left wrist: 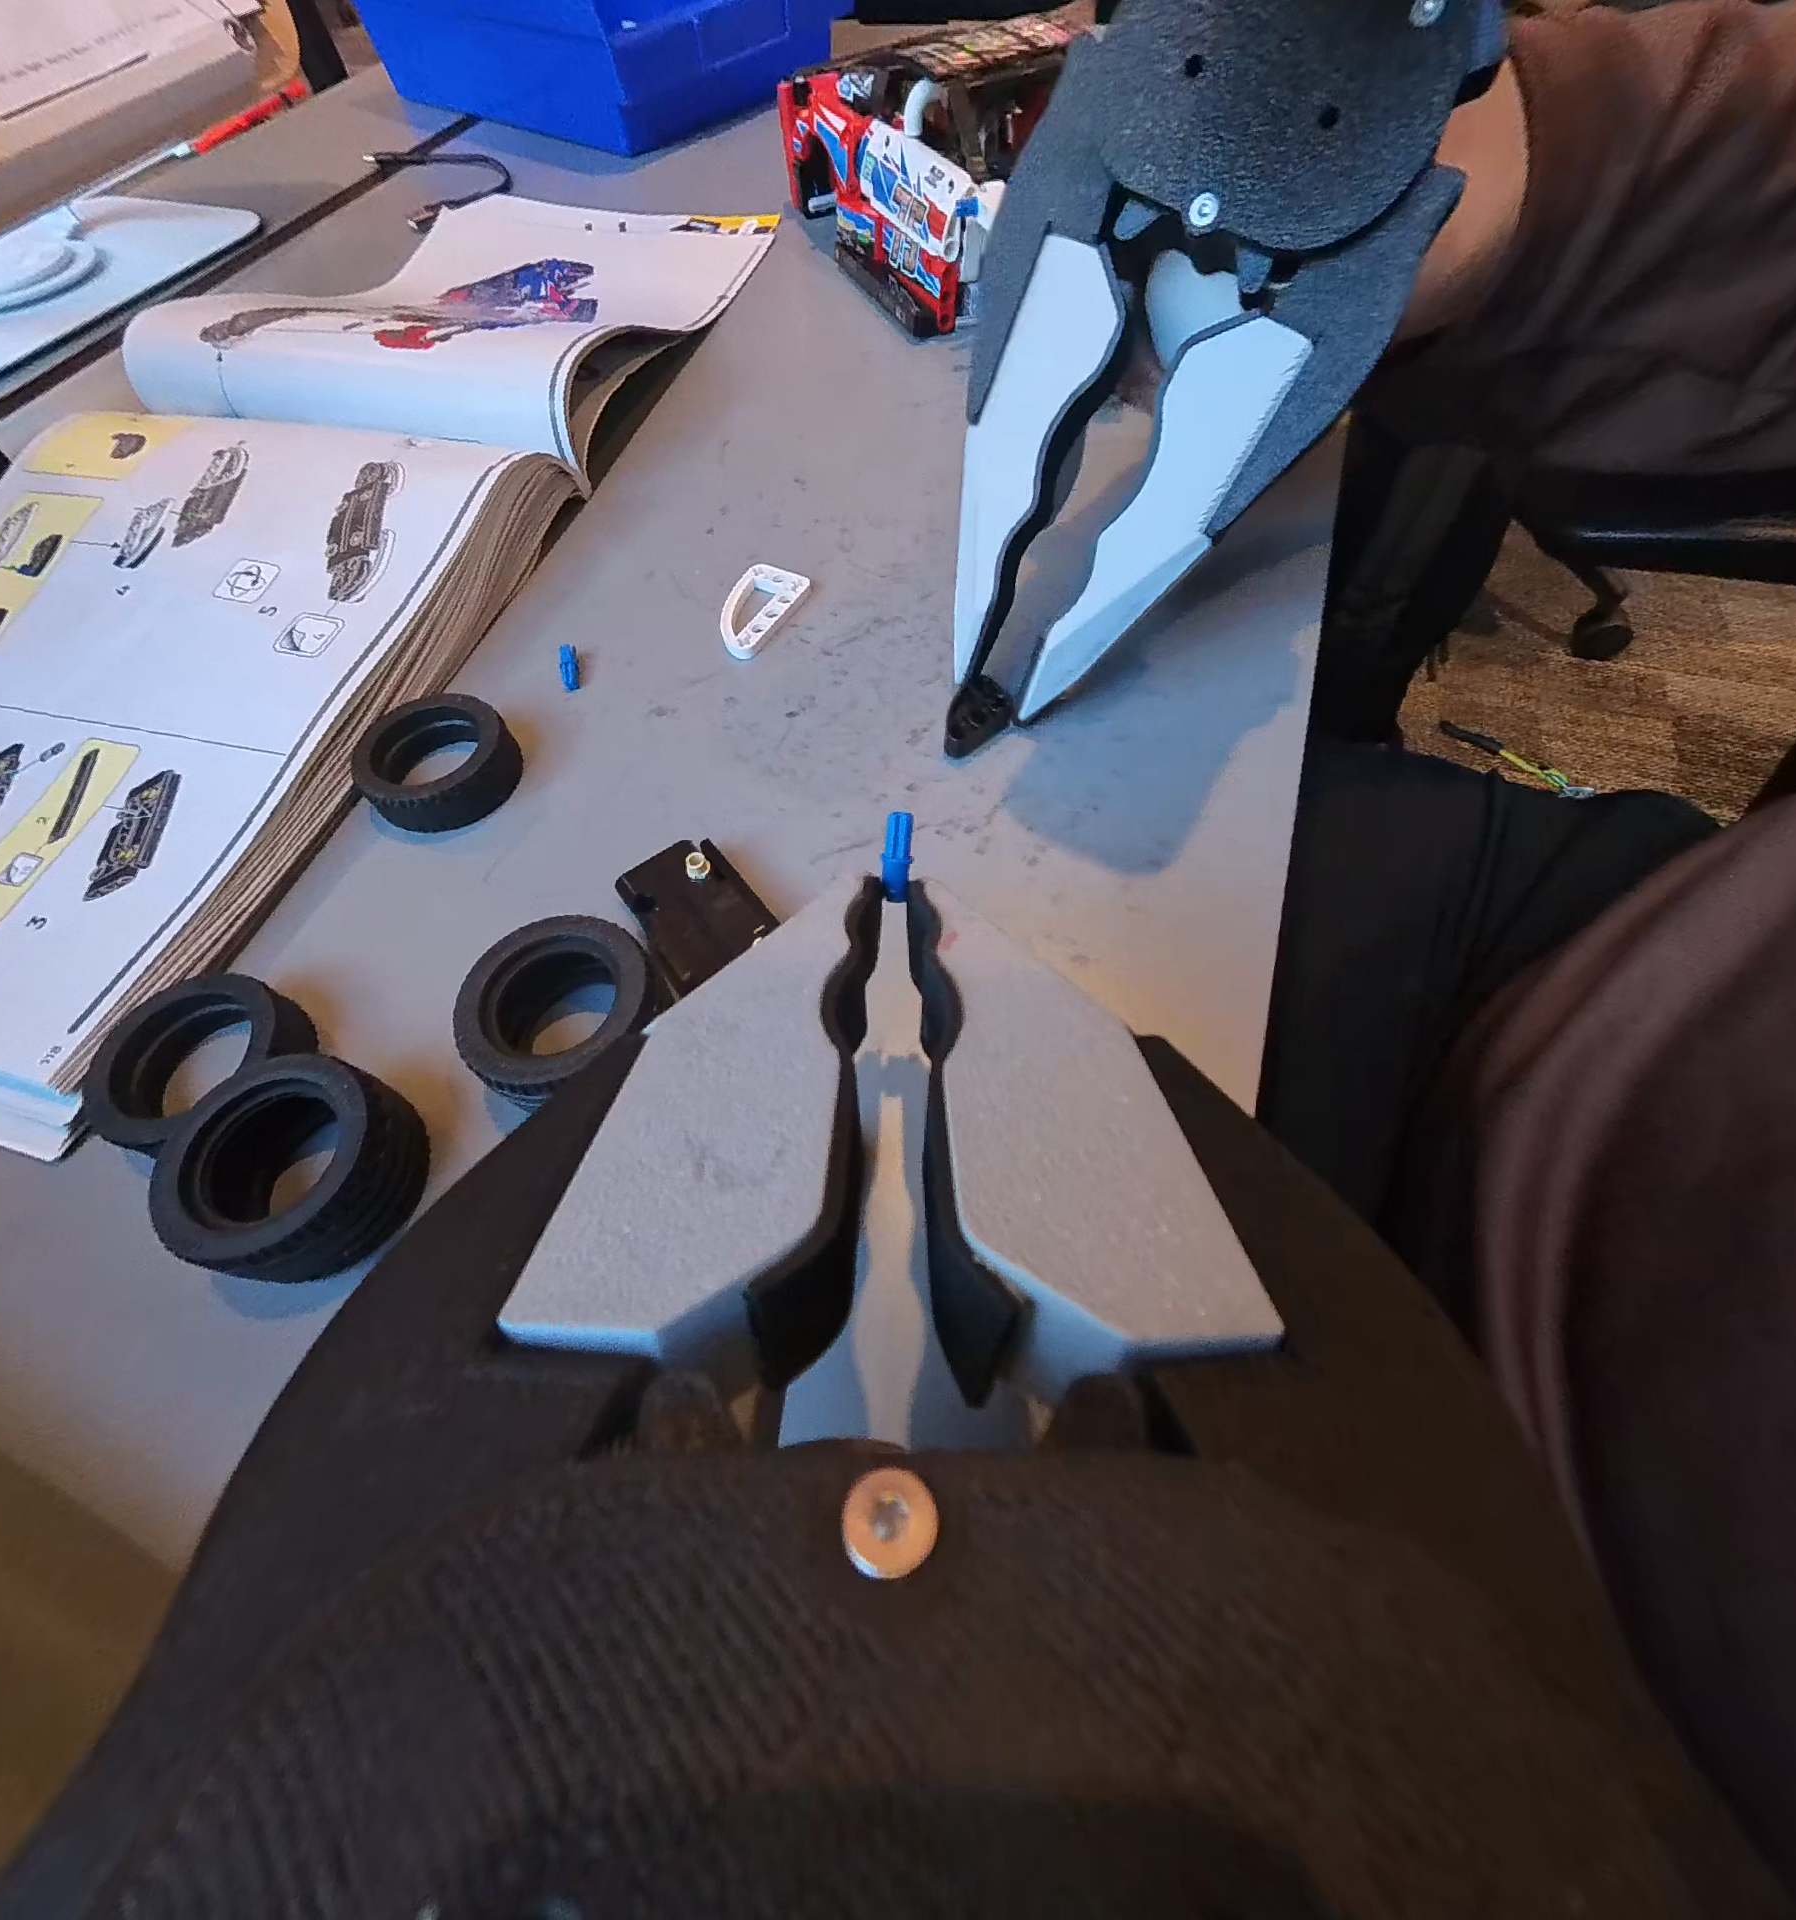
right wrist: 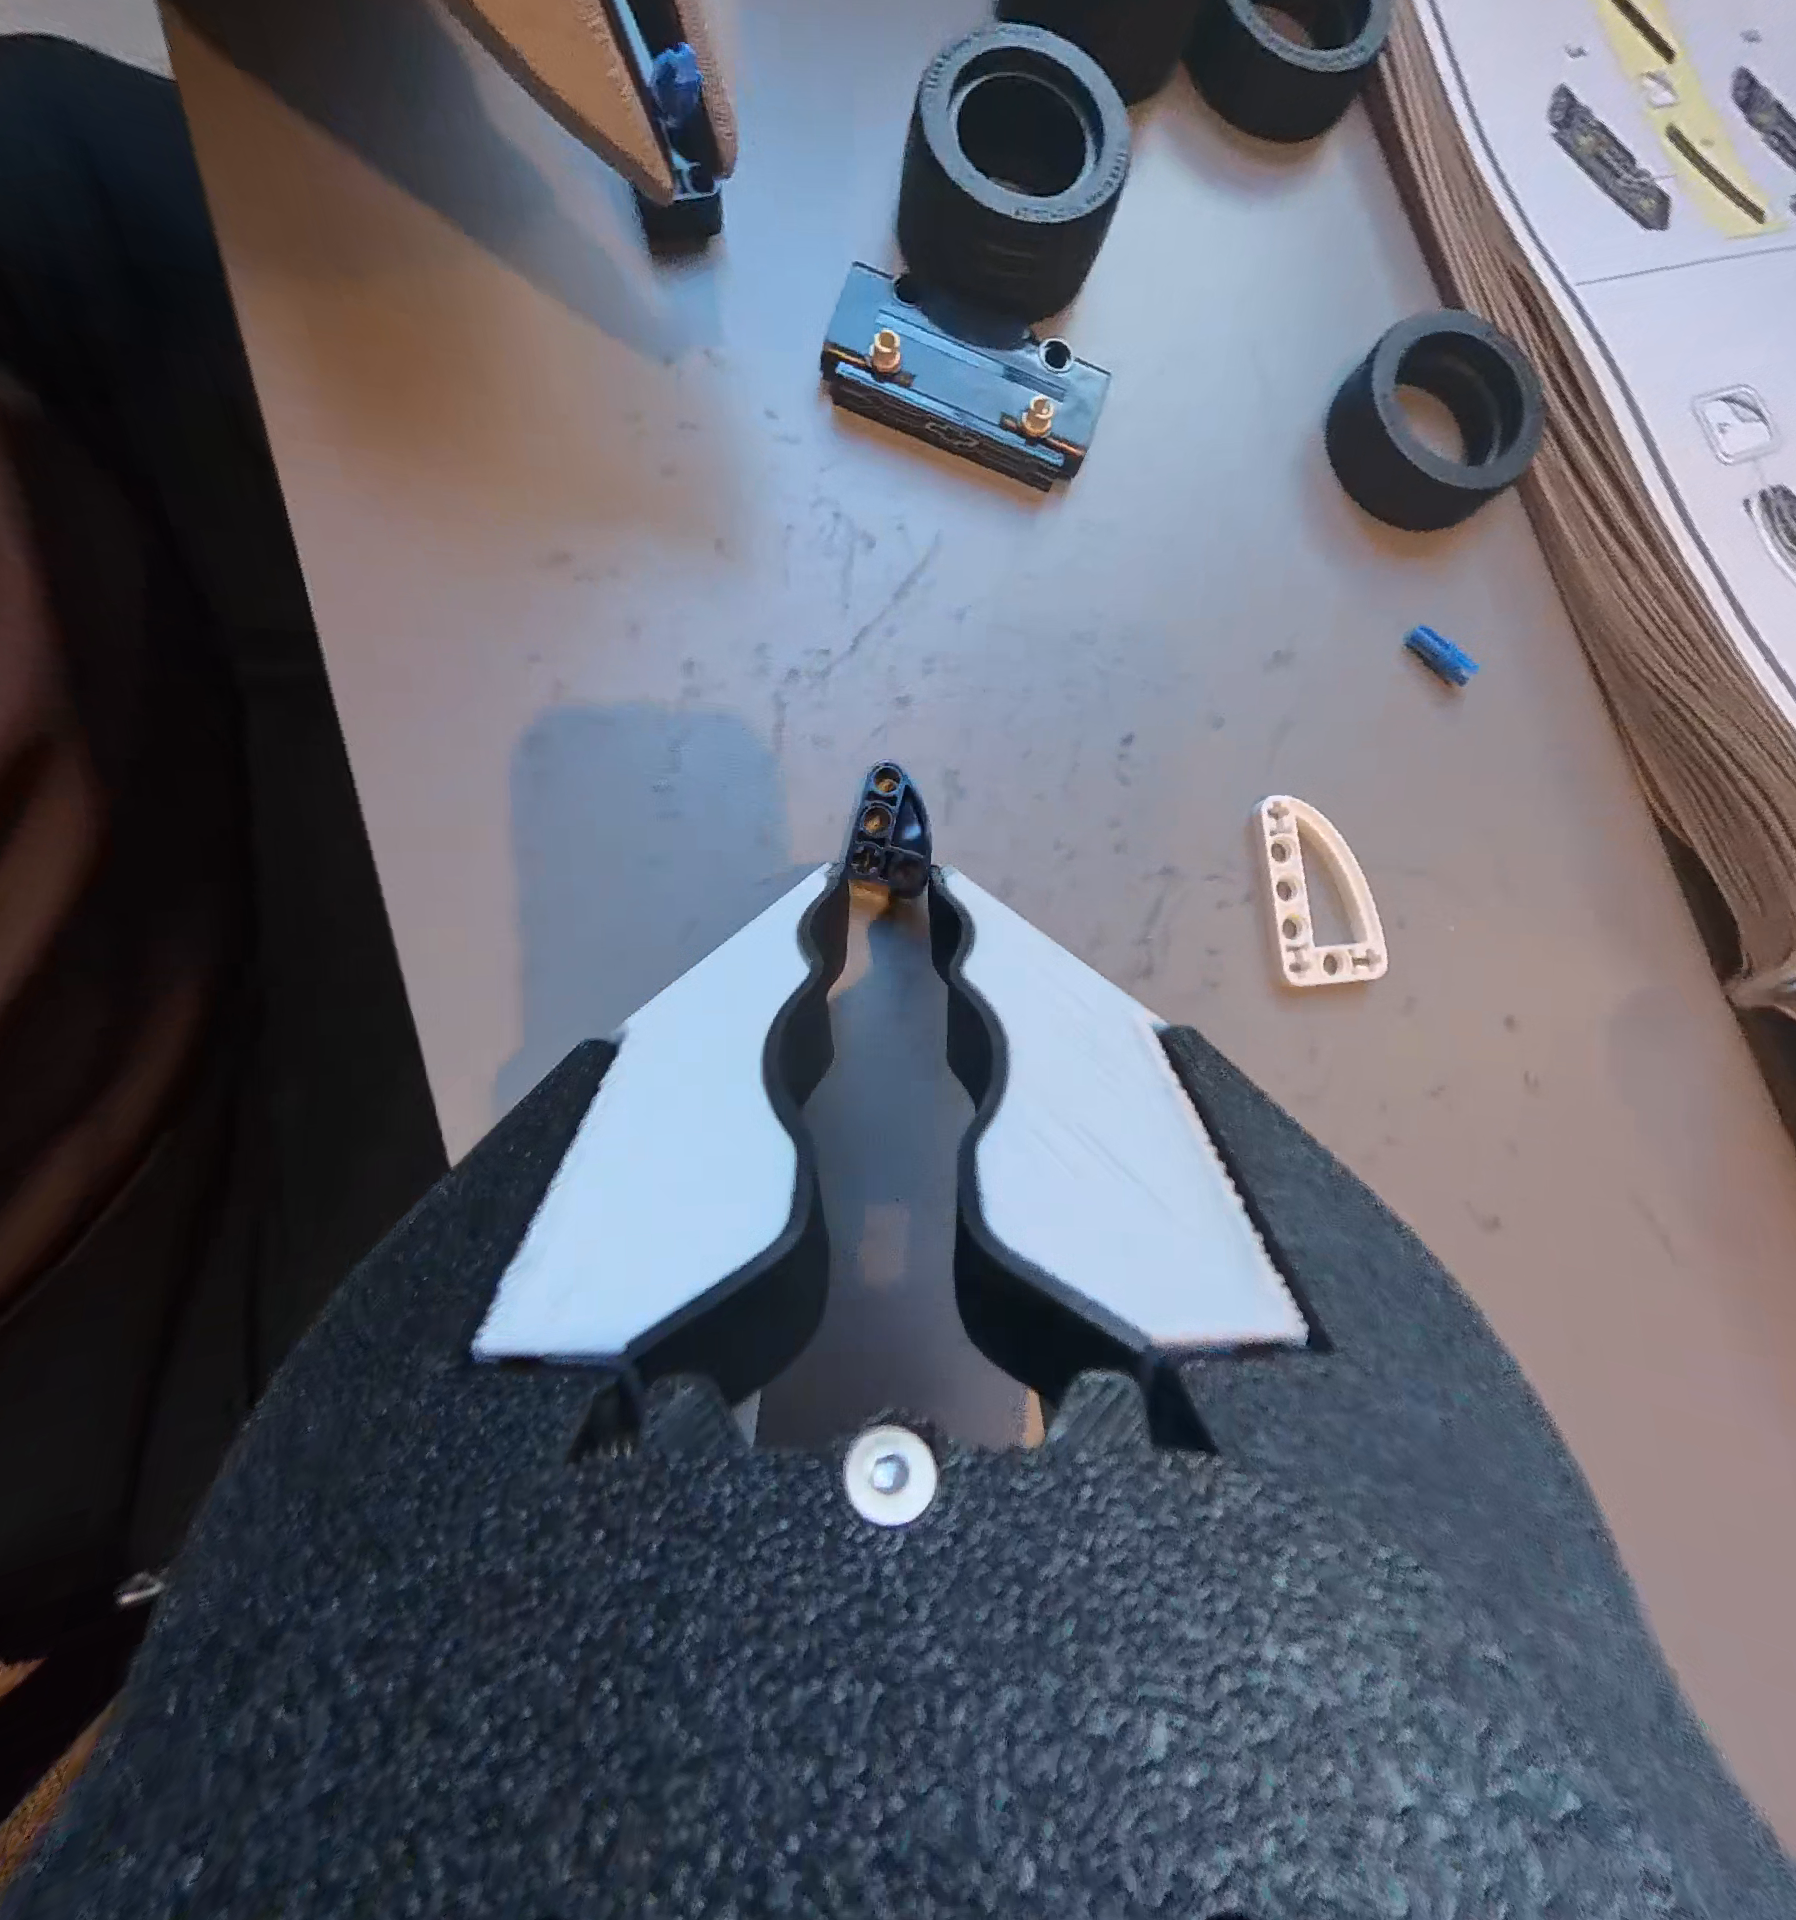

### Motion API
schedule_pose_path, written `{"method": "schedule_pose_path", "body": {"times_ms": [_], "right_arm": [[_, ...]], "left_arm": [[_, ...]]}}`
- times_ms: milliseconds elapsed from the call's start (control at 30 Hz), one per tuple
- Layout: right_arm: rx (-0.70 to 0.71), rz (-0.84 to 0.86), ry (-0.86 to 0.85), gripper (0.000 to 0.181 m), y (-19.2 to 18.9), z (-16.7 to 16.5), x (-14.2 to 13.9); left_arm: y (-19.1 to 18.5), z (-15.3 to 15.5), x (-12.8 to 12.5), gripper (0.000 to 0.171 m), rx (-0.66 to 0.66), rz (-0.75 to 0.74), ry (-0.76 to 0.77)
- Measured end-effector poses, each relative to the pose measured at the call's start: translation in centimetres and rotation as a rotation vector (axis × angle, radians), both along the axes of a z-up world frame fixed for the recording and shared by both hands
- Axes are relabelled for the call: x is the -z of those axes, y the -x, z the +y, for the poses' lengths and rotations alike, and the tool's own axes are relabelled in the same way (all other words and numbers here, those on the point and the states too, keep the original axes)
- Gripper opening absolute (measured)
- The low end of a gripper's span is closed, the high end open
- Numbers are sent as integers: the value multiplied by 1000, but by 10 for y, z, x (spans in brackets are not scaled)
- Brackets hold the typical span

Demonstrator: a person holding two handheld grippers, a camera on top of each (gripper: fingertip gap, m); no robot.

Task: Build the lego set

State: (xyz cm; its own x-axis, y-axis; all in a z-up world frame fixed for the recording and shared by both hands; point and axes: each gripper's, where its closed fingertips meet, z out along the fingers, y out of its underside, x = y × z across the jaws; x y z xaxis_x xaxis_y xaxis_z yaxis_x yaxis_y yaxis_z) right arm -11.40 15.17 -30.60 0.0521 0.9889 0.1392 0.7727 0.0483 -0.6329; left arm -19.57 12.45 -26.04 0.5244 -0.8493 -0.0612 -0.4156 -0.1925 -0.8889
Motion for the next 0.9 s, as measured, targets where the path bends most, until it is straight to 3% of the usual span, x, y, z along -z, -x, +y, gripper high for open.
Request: {"method": "schedule_pose_path", "body": {"times_ms": [533,667,767,900], "right_arm": [[-13,37,103,22,0,1,-3],[16,38,153,15,2,3,0],[-28,52,-17,15,6,6,-10],[-140,-108,-511,15,1,11,-18]], "left_arm": [[0,-1,0,2,6,-7,4],[0,-1,0,2,8,-7,5],[-3,-3,2,2,20,-3,27],[-11,-3,7,2,46,-7,210]]}}
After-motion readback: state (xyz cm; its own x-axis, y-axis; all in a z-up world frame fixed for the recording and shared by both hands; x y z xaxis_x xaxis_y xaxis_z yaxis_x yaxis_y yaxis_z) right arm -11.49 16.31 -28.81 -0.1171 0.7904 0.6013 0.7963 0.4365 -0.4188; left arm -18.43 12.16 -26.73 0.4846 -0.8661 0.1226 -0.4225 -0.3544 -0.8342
